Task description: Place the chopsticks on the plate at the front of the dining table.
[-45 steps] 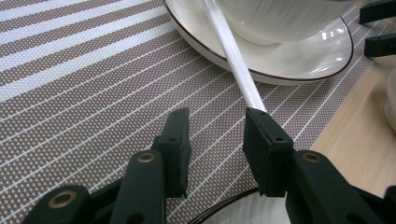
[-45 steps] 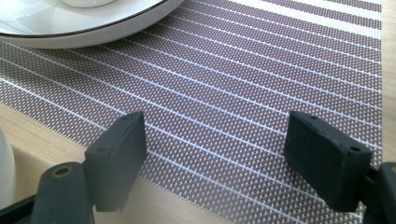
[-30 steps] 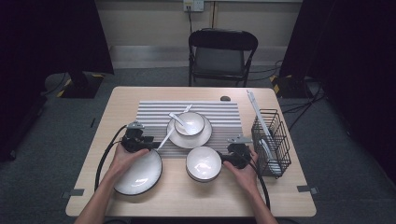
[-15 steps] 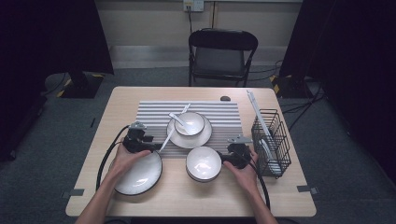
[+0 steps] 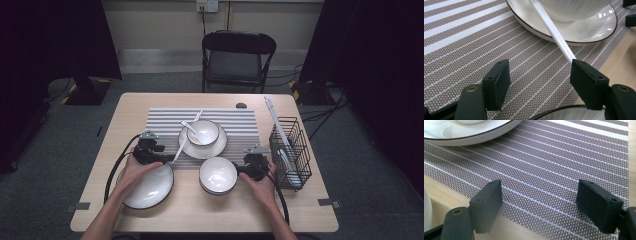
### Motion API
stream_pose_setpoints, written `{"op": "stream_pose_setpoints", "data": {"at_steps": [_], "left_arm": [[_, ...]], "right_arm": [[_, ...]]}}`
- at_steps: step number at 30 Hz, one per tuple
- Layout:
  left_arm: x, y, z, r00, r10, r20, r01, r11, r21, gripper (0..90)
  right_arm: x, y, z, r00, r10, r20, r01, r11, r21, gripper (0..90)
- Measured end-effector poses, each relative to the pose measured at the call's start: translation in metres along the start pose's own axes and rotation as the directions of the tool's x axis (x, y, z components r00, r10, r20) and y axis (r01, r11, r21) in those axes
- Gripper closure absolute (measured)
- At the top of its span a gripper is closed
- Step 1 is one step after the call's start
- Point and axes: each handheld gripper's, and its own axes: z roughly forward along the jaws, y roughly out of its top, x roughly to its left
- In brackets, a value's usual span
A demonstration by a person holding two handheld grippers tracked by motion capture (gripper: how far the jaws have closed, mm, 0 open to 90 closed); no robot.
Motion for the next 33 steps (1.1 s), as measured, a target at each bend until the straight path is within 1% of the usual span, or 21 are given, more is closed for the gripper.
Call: {"op": "stream_pose_setpoints", "data": {"at_steps": [2,8,11,15,17,24,26,32,33], "left_arm": [[-0.0009,-0.0003,0.0005,1.0000,-0.006,-0.002,0.006,1.0000,0.000,31.7],[-0.0018,0.0001,0.0012,1.0000,-0.005,0.008,0.005,1.0000,-0.002,31.2],[-0.0027,0.0009,0.0025,0.9999,0.009,0.012,-0.009,1.0000,-0.001,30.8],[-0.0043,0.0013,0.0032,0.9998,0.006,0.017,-0.006,0.9999,-0.008,29.8],[-0.0044,0.0016,0.0032,0.9997,0.015,0.017,-0.015,0.9999,-0.007,28.9],[-0.0075,0.0028,0.0048,0.9995,0.018,0.027,-0.017,0.9997,-0.018,26.7],[-0.0083,0.0032,0.0051,0.9992,0.029,0.028,-0.028,0.9995,-0.015,26.6],[-0.0089,0.0032,0.0053,0.9993,0.025,0.026,-0.025,0.9996,-0.015,24.9],[-0.0087,0.0034,0.0057,0.9992,0.030,0.027,-0.029,0.9995,-0.015,24.7]], "right_arm": [[0.0000,0.0000,0.0000,1.0000,0.000,0.000,0.000,1.000,0.000,20.2],[0.0000,0.0000,0.0000,1.0000,0.000,0.000,0.000,1.000,0.000,20.2],[0.0000,0.0000,0.0000,1.0000,0.000,0.000,0.000,1.000,0.000,20.1],[0.0000,0.0000,0.0000,1.0000,0.001,0.000,-0.001,1.000,0.000,20.2],[0.0000,0.0000,0.0000,1.0000,0.000,0.000,0.000,1.000,0.000,20.2],[0.0000,0.0000,0.0000,1.0000,0.000,0.000,0.000,1.000,0.000,20.1],[0.0000,0.0000,0.0000,1.0000,0.001,0.000,-0.001,1.000,0.000,20.1],[0.0001,0.0000,0.0000,1.0000,0.001,0.000,-0.001,1.000,0.000,20.2],[0.0000,0.0000,0.0000,1.0000,0.000,0.000,0.000,1.000,0.000,20.2]]}}
